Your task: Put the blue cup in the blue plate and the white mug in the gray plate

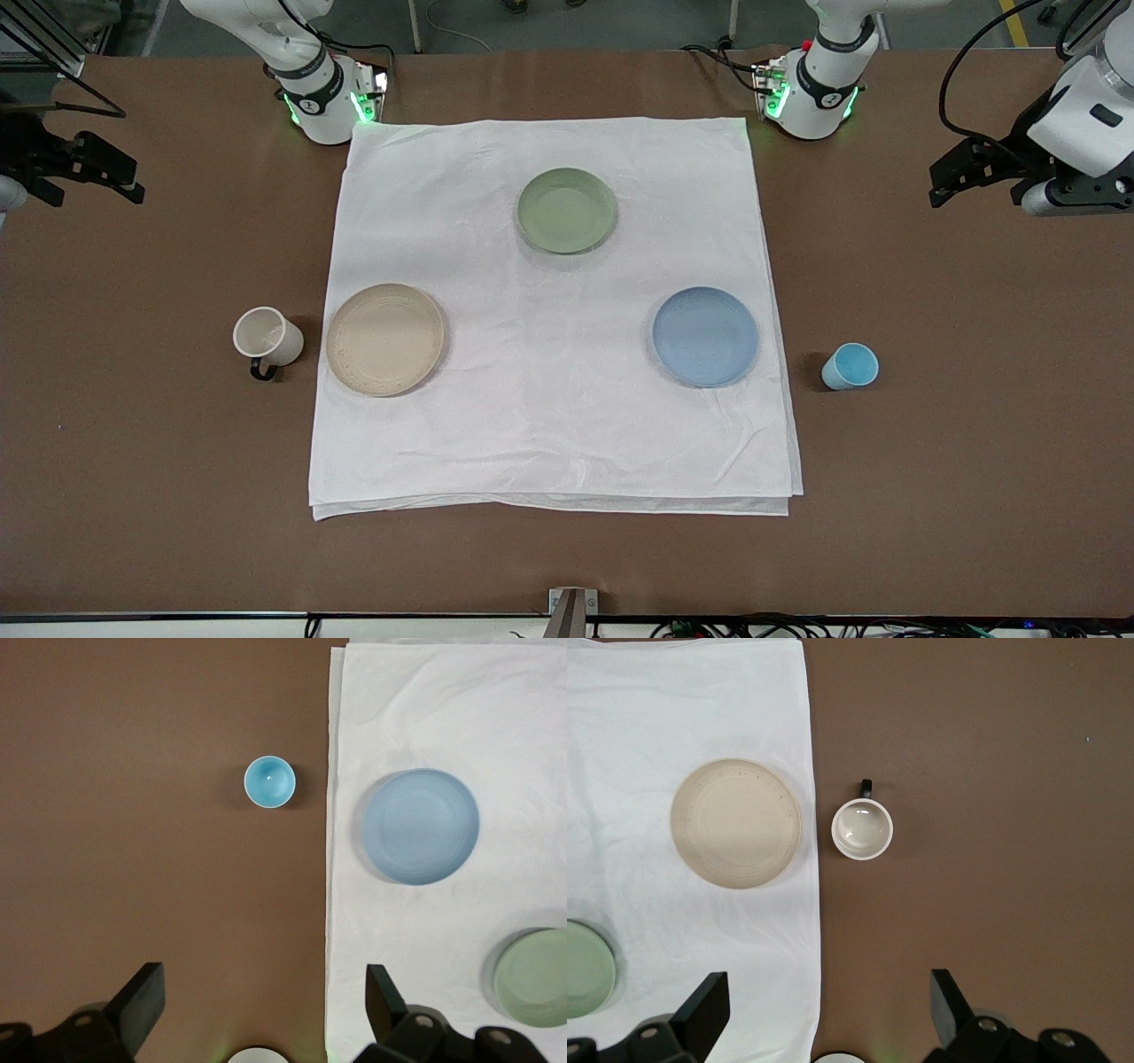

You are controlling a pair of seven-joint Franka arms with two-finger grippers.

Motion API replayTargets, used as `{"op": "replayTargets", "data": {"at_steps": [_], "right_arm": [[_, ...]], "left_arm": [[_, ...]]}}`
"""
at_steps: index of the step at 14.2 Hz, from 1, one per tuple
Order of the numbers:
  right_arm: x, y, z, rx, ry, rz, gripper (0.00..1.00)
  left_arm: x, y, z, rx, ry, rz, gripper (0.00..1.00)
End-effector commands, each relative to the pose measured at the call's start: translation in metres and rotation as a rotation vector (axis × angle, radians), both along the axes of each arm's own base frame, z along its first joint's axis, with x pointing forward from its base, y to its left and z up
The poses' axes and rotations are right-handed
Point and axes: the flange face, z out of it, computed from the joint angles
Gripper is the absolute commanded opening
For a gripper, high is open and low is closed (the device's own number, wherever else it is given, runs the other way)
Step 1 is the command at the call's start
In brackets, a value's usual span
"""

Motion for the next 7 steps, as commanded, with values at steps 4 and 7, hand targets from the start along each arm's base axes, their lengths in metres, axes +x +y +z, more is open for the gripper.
{"op": "replayTargets", "data": {"at_steps": [4,7], "right_arm": [[-0.014,-0.002,0.002,0.001,0.000,-0.001,1.00],[-0.013,-0.002,0.002,0.000,-0.003,0.000,1.00]], "left_arm": [[0.023,0.008,-0.007,-0.008,0.004,-0.036,1.00],[0.057,0.041,-0.059,-0.014,0.082,-0.019,1.00]]}}
